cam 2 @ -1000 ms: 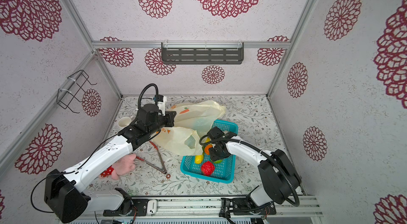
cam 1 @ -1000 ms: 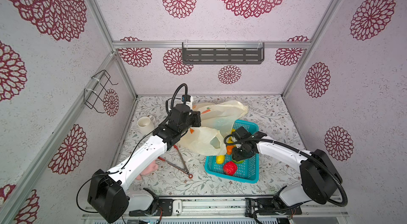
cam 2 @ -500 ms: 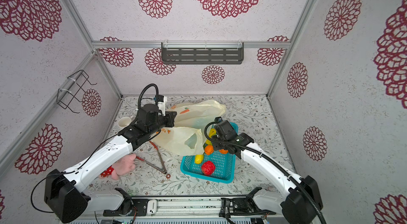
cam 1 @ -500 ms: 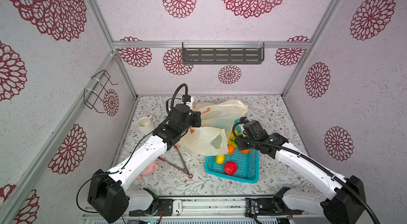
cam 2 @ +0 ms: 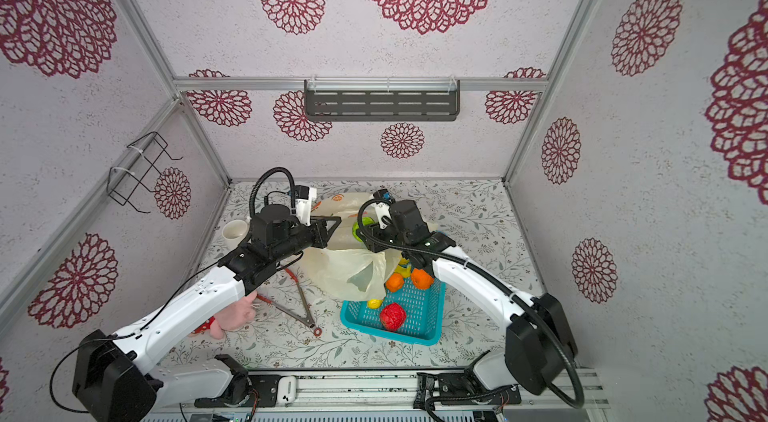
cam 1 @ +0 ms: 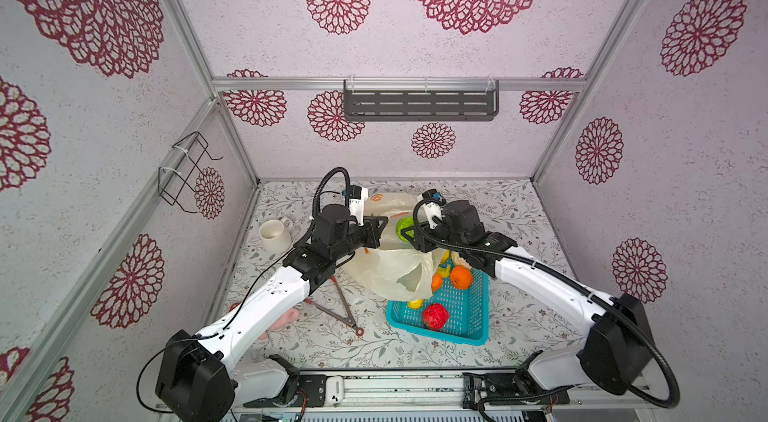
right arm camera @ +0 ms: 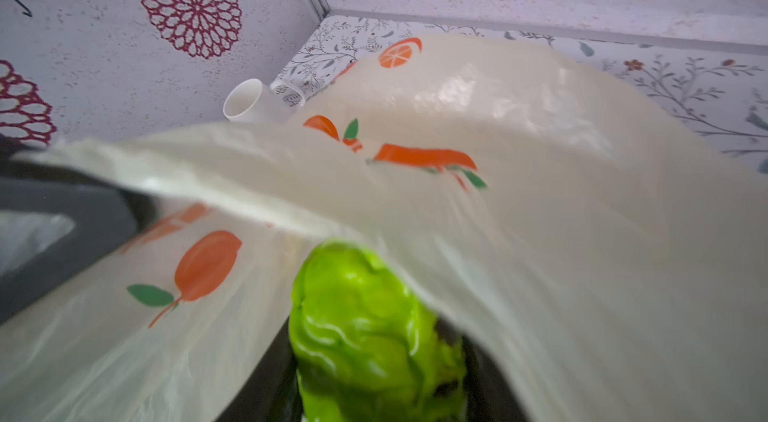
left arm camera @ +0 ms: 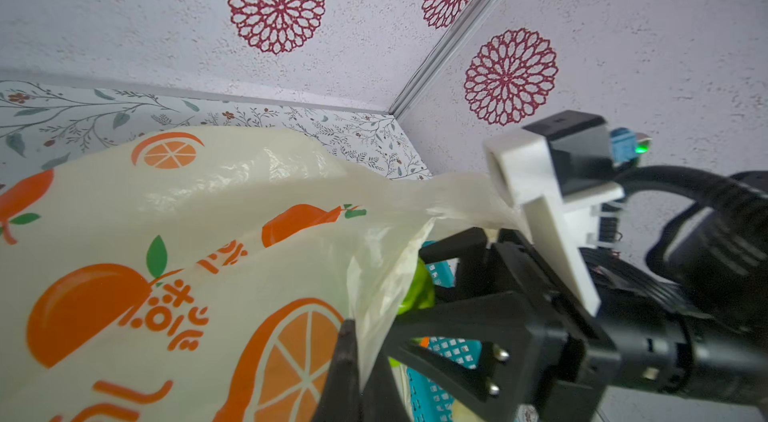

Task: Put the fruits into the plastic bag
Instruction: 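Lift the green fruit with the right gripper and drop it into the bag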

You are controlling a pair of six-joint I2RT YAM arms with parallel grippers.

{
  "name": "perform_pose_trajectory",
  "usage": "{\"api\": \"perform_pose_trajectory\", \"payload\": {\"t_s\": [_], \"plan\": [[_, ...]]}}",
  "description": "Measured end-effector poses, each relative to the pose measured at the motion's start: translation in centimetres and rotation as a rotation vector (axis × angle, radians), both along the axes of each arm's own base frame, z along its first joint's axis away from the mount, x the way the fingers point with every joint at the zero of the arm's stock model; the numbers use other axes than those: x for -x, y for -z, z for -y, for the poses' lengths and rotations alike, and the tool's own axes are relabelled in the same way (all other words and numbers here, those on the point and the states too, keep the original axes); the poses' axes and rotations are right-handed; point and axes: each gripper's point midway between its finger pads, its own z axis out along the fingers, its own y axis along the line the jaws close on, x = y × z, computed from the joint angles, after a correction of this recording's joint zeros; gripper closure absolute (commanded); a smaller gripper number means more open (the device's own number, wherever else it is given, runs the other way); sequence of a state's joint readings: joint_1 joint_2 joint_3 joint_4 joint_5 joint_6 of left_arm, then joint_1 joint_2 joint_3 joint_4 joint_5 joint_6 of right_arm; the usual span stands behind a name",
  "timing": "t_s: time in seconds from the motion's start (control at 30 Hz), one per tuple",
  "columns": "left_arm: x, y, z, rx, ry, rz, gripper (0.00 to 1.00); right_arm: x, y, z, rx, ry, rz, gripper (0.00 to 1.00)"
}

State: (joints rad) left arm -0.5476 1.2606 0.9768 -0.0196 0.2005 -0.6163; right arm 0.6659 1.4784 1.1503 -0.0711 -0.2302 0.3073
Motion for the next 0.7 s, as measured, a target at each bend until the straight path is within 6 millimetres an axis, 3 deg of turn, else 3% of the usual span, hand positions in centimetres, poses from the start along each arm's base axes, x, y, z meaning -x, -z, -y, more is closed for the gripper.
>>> {"api": "perform_pose_trajectory", "payload": {"t_s": [0.3, 0.37, 0.57, 0.7], "plan": [[-0.7, 1.2, -1.4, 0.088, -0.037, -0.083, 1.0, -0.3, 3.6, -6.0, -0.018, -0.114, -0.086, 0.51], [-0.8, 1.7, -2.0, 0.106, -0.053, -0.109, 1.0, -0.5, 4.3, -7.0, -0.017, -0.117, -0.108, 0.46], [-1.2, 3.3, -3.7, 0.139, -0.106, -0.175, 1.0, -0.4, 7.4, -7.4, 0.029, -0.091, -0.193, 0.34], [-1.1, 3.1, -4.2, 0.152, -0.115, -0.181, 1.0, -0.4, 8.2, -6.9, 0.059, -0.071, -0.213, 0.28]]}}
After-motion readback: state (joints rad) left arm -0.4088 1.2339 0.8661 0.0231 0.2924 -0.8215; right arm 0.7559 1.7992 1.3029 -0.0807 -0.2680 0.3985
